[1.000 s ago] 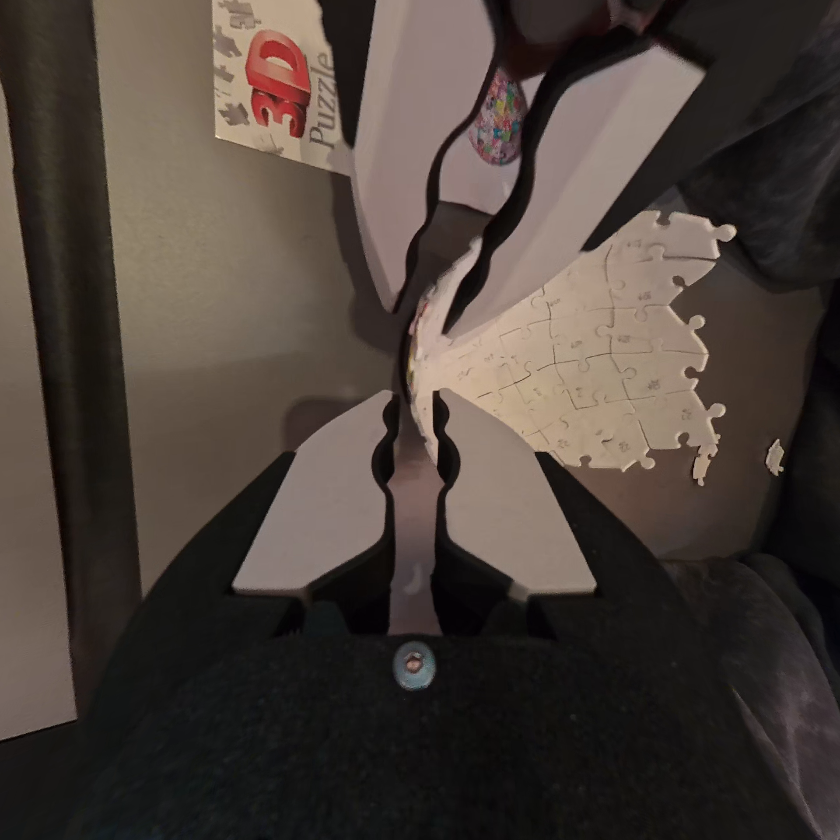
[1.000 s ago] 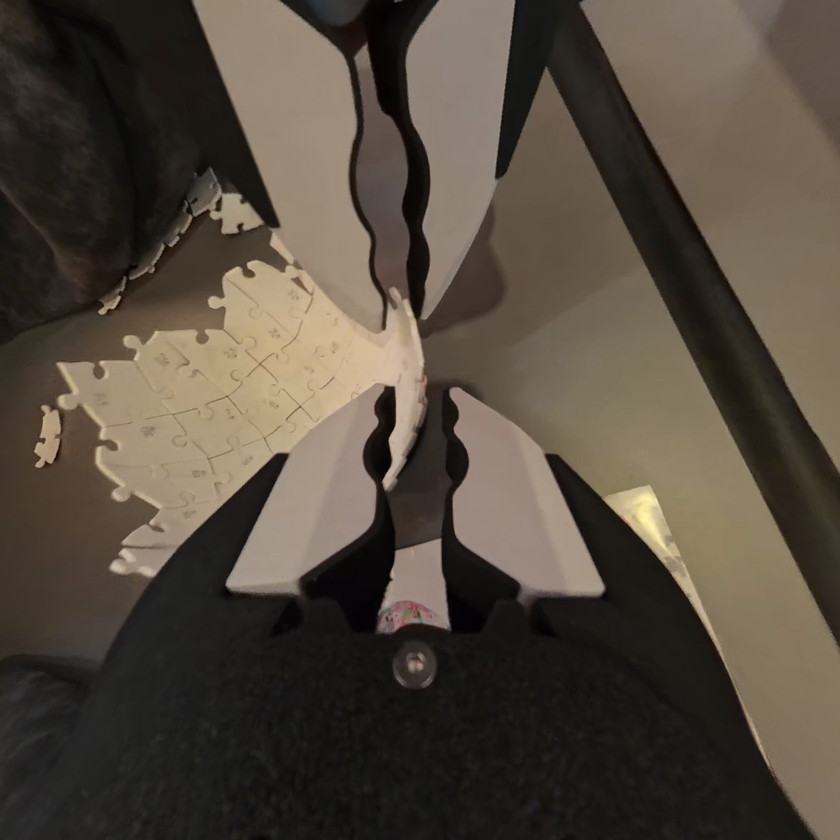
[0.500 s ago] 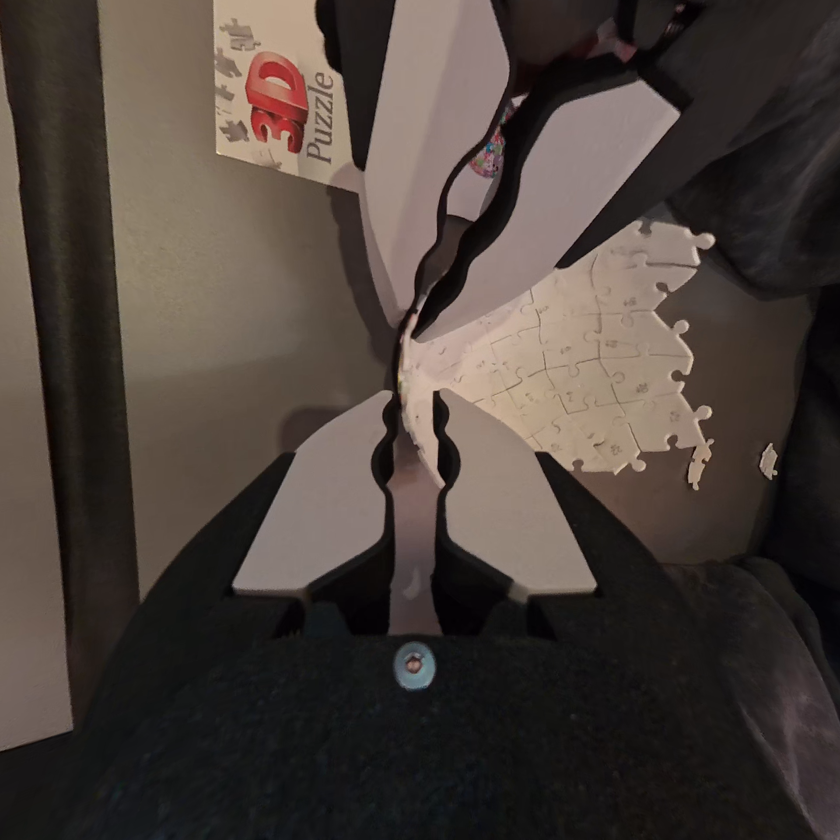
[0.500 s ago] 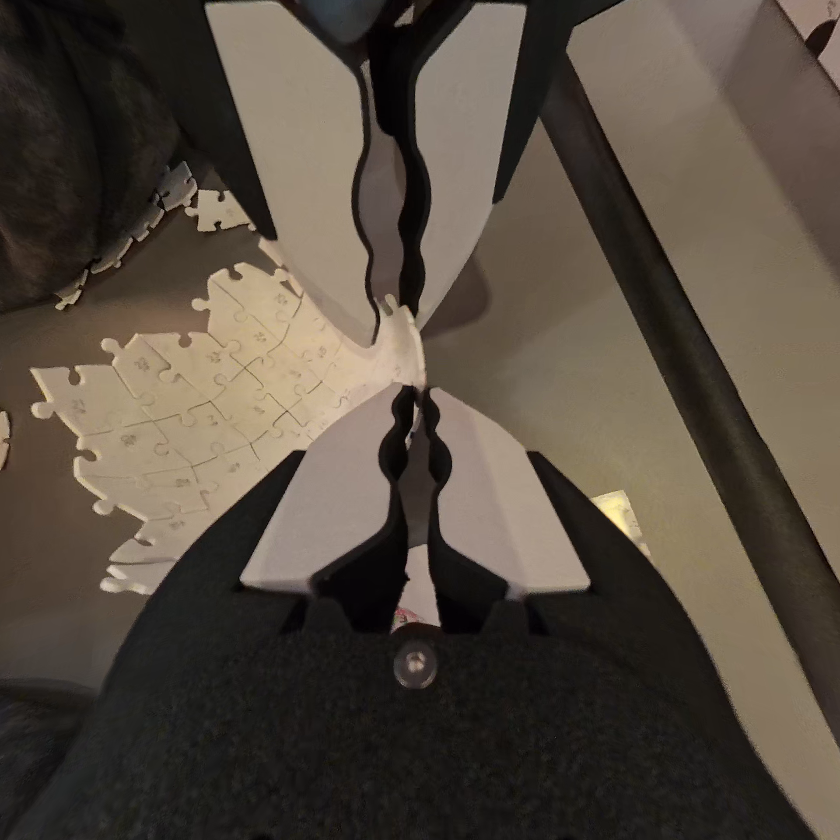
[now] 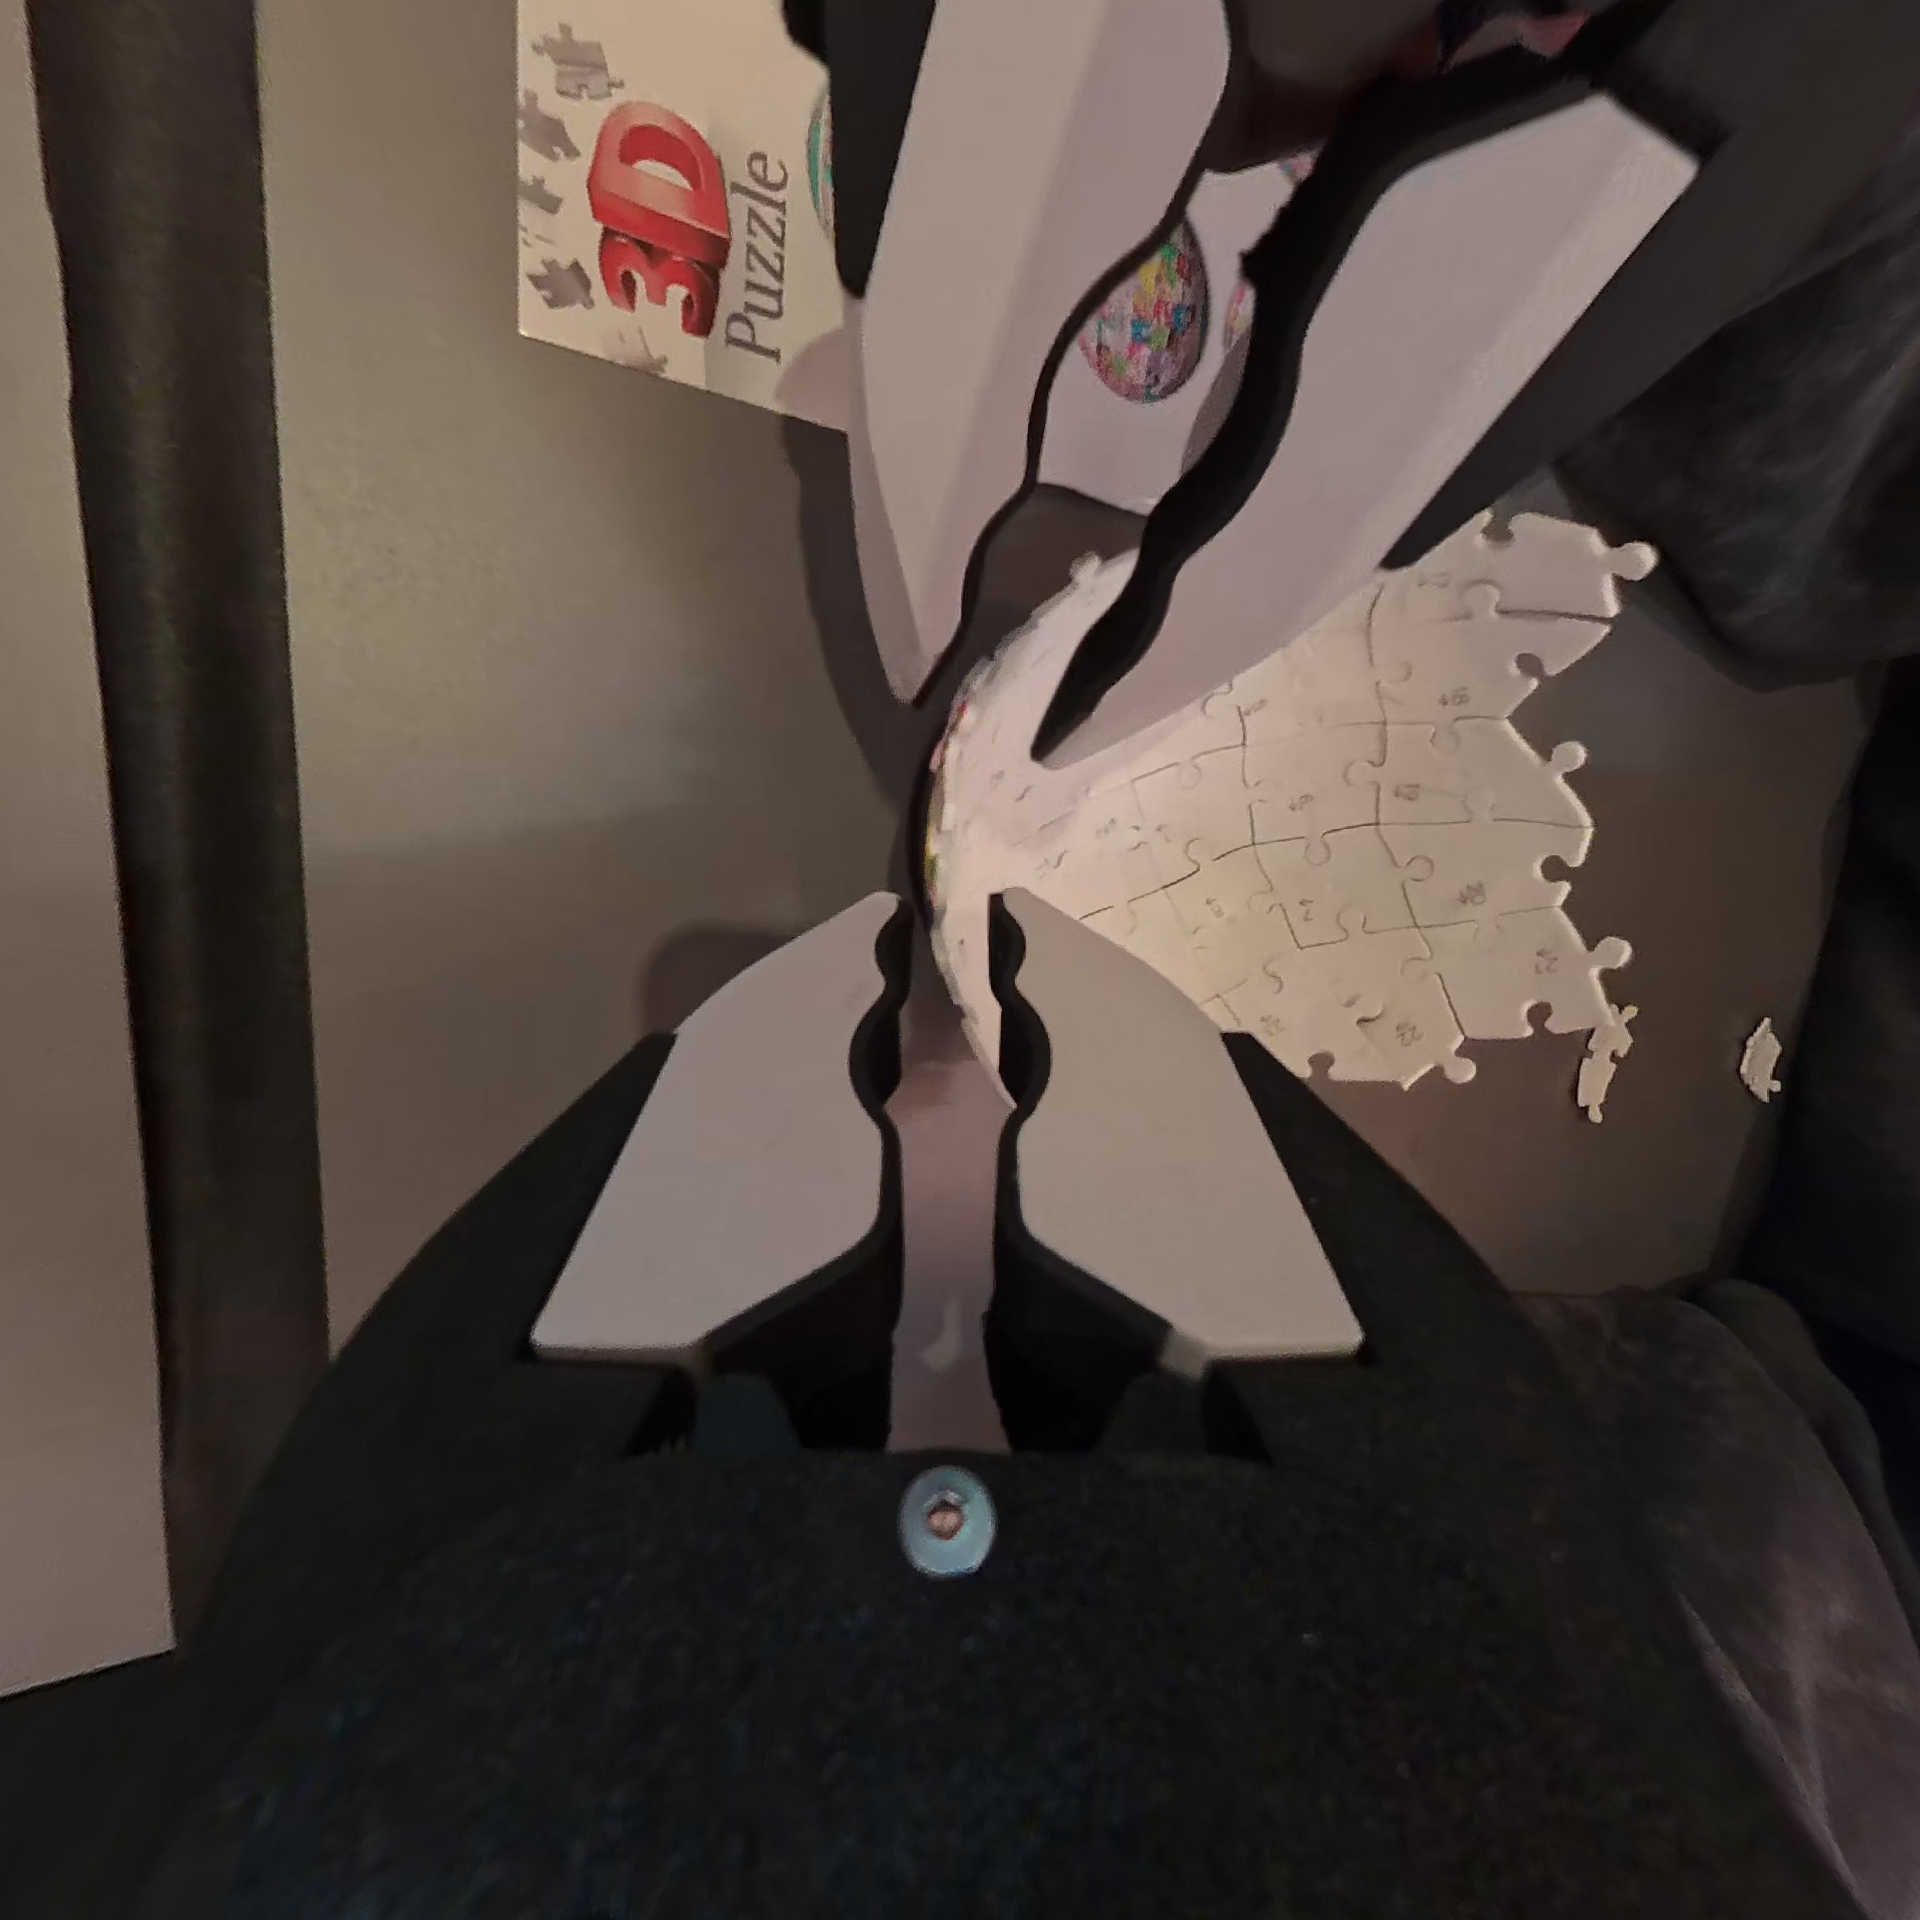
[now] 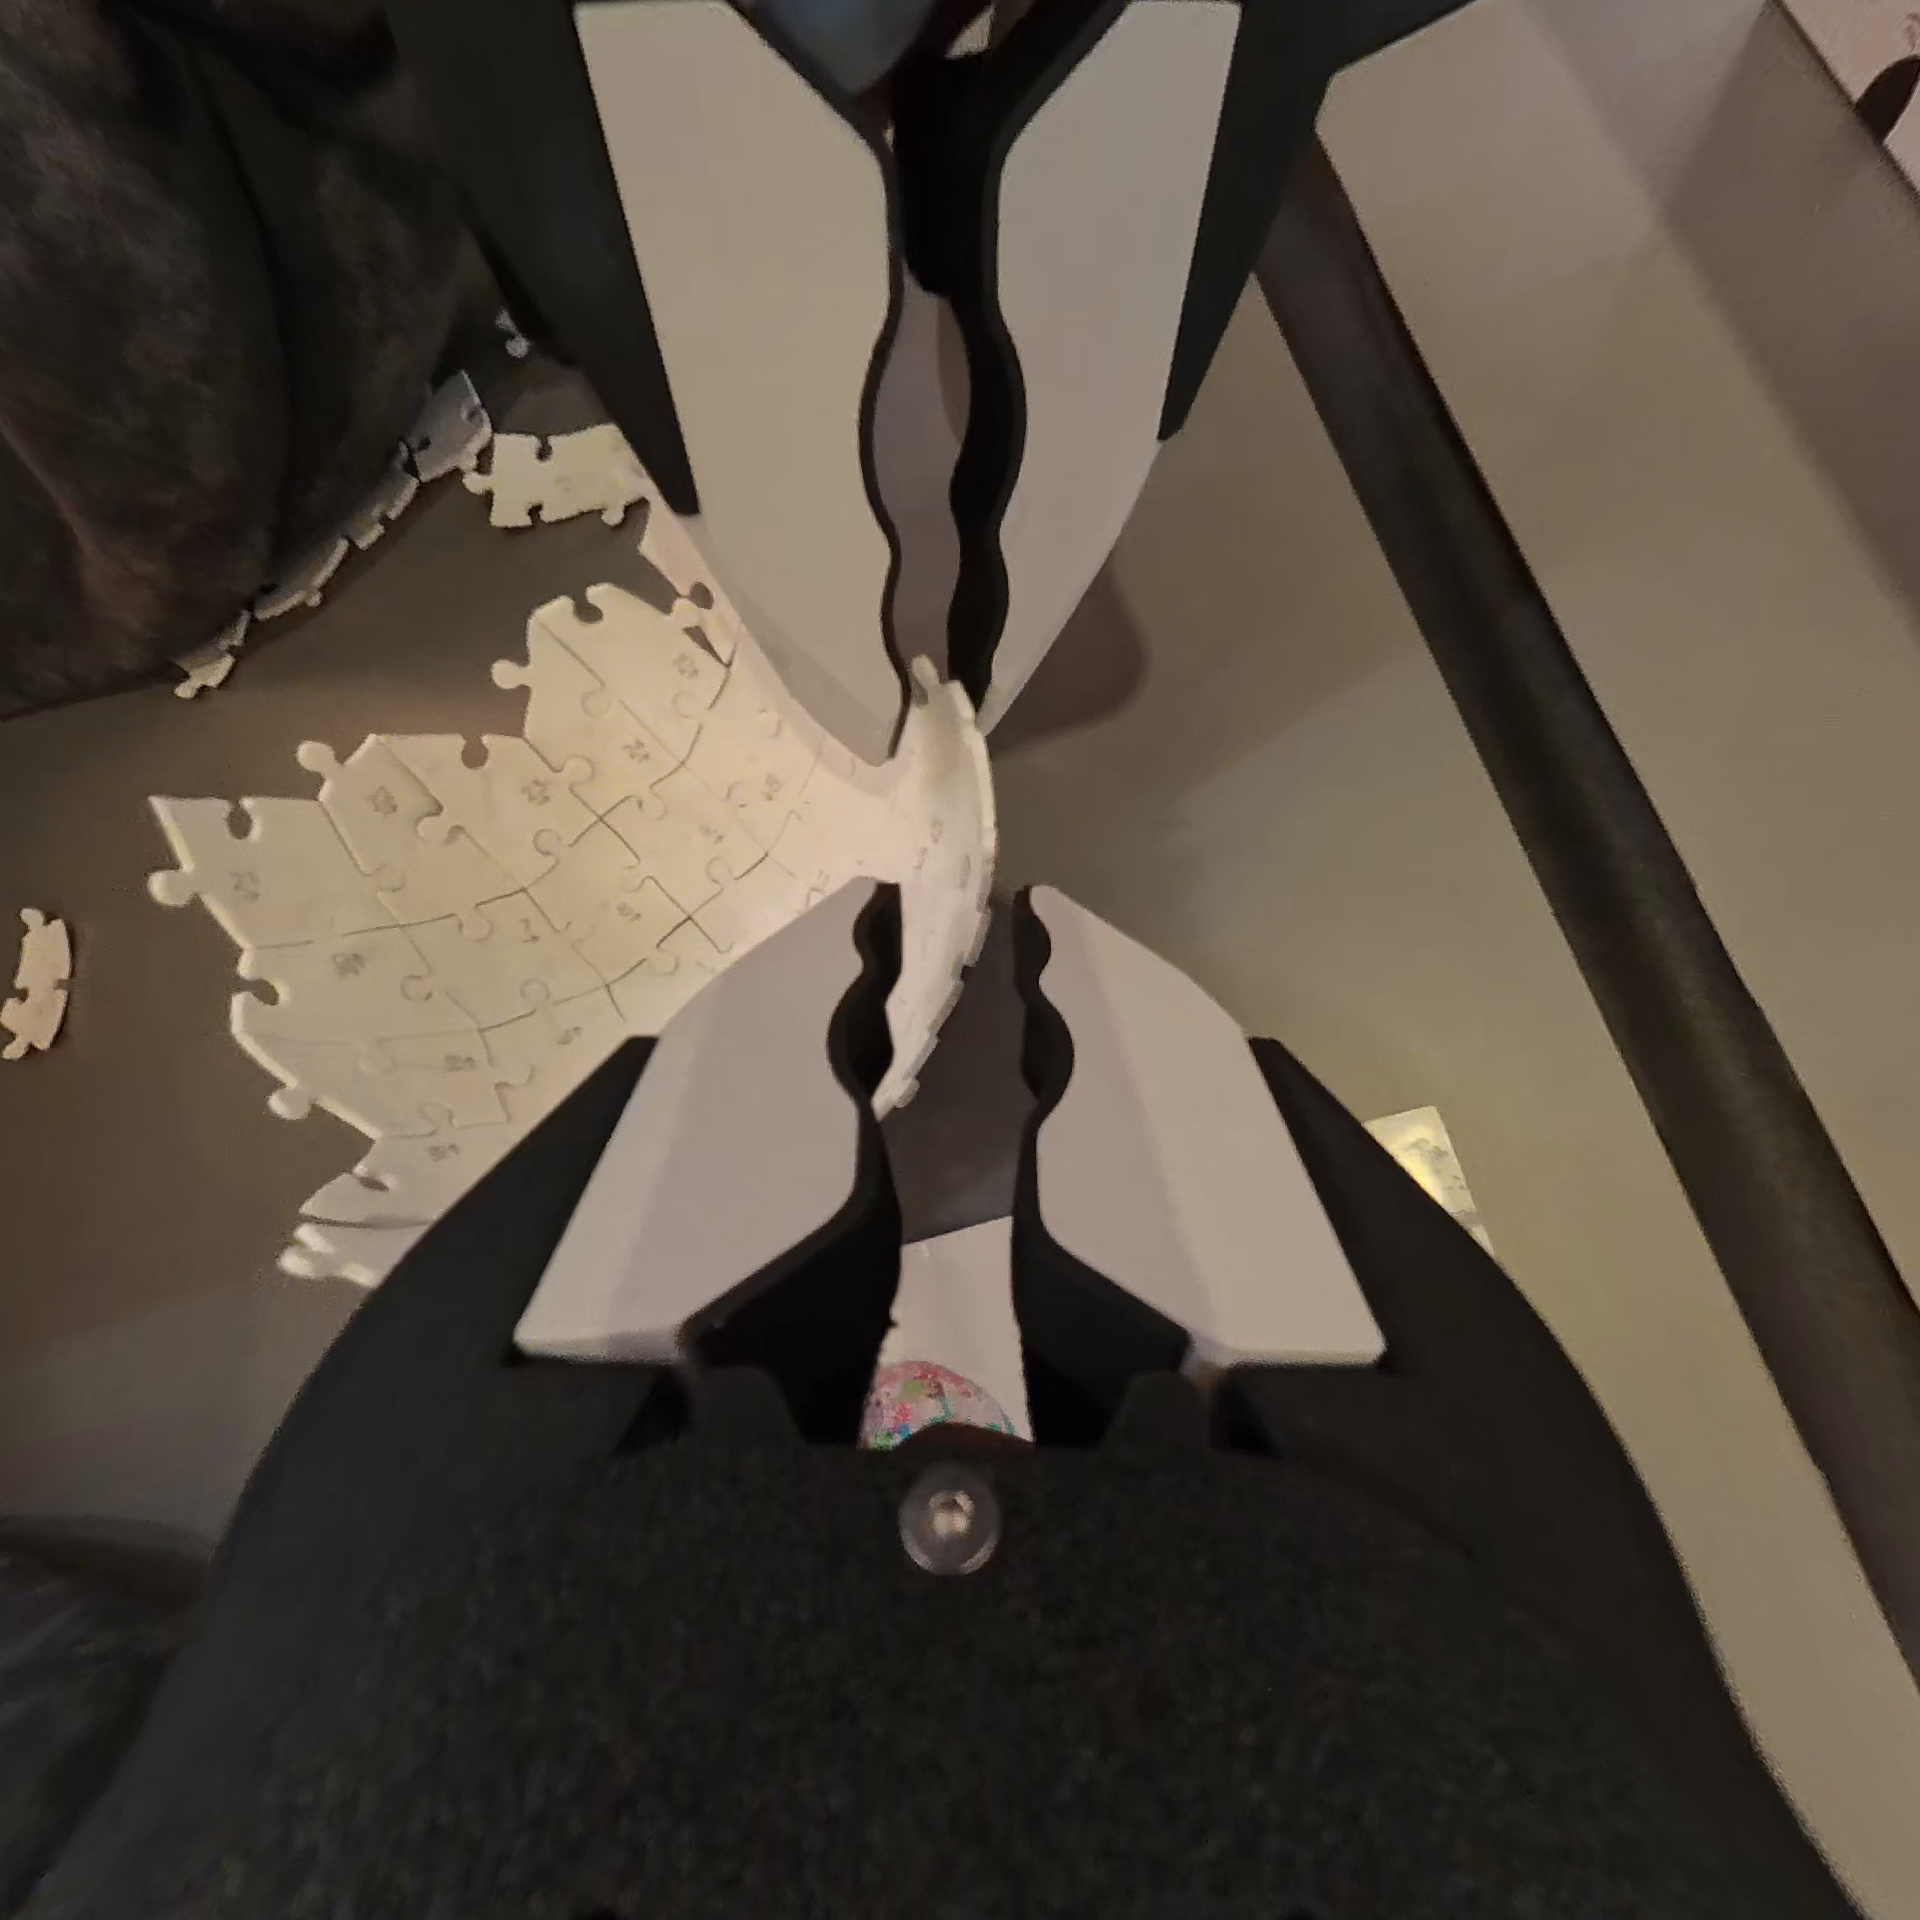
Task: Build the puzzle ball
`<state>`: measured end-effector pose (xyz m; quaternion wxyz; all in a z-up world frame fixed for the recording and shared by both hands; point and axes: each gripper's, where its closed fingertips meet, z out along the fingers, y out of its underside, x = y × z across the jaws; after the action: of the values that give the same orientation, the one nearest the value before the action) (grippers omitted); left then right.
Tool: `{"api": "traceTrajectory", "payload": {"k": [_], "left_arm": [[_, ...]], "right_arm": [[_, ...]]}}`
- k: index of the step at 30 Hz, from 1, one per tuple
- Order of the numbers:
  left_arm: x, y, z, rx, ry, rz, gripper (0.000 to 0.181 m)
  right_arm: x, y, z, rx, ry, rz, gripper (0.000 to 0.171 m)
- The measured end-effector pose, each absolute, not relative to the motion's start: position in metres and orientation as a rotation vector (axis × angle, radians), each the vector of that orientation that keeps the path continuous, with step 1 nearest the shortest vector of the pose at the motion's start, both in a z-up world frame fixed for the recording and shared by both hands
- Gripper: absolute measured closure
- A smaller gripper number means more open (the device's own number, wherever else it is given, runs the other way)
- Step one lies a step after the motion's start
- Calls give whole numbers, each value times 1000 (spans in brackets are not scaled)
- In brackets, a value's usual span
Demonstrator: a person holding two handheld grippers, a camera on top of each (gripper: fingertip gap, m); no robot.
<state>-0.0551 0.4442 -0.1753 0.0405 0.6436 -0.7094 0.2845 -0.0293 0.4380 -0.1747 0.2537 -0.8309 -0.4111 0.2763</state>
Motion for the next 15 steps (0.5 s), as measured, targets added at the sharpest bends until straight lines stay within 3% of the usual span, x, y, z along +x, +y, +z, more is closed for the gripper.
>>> {"api": "traceTrajectory", "payload": {"k": [13,15], "left_arm": [[-57,444,-169,1971,-2185,892,168],[-57,446,-169,1975,-2186,893,167]], "right_arm": [[-37,445,-191,-2315,-1124,766,152],[-42,444,-189,-2301,-1126,836,163]]}}
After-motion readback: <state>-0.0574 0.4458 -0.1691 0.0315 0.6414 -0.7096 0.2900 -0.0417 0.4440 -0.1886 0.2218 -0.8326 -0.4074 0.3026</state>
